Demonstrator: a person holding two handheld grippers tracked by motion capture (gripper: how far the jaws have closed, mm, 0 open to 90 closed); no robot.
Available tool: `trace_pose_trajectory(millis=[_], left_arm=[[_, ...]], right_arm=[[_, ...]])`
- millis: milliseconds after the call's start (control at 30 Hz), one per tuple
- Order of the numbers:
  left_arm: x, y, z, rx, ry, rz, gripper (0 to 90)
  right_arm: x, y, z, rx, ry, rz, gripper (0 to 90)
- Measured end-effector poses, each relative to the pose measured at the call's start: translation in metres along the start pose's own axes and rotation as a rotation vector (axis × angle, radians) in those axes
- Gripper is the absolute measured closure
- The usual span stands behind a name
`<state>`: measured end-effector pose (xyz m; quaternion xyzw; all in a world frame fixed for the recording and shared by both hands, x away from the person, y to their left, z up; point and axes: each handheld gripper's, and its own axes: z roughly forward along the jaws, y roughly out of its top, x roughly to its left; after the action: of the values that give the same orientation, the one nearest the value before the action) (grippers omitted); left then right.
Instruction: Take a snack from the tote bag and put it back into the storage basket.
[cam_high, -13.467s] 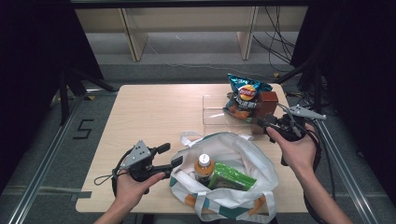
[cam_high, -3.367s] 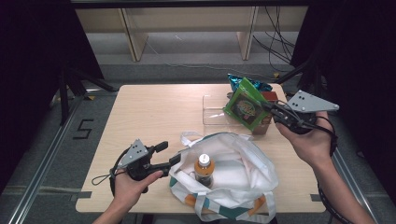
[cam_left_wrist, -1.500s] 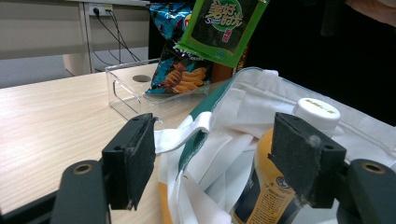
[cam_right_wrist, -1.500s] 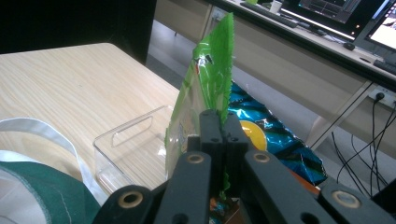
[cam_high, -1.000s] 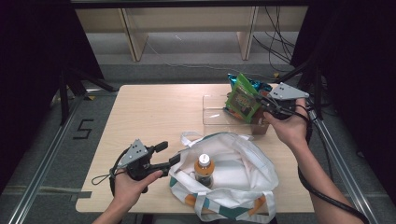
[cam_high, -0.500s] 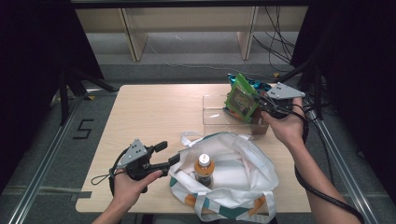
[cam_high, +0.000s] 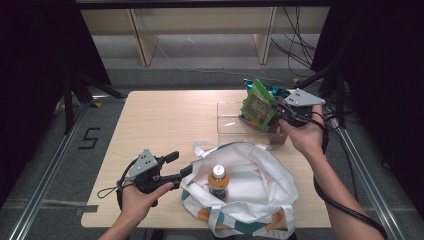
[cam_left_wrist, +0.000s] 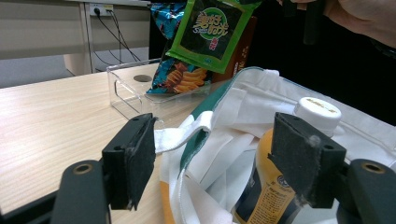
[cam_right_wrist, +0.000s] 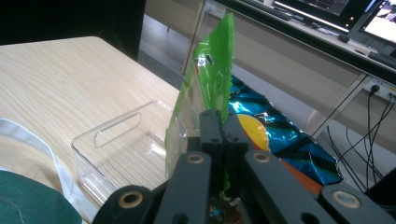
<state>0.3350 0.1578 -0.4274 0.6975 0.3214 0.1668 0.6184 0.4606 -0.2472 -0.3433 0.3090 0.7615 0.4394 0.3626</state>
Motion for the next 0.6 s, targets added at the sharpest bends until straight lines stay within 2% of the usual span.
trace_pose_trajectory(millis=[233,267,500,600], left_arm=[[-0.0004,0.0002,-0.0007,0.012,0.009,0.003,30.3],[-0.0004,0.0002,-0.0007,0.012,0.009,0.002,30.3],[0.0002,0.0,-0.0002,0.0,0.001,-0.001,30.3],[-0.0004,0.0002,-0.0009,0.012,0.009,0.001,30.3]], right_arm=[[-0.0003,-0.0006,0.0013,-0.004,-0.005,-0.003,90.0],[0.0014,-0.0006,0.0011,0.004,-0.004,0.018,90.0],[-0.0004,-0.0011,0.0038,-0.011,-0.014,-0.003,90.0],[0.0003,-0.0022,0.0041,-0.006,-0.01,-0.001,90.0]])
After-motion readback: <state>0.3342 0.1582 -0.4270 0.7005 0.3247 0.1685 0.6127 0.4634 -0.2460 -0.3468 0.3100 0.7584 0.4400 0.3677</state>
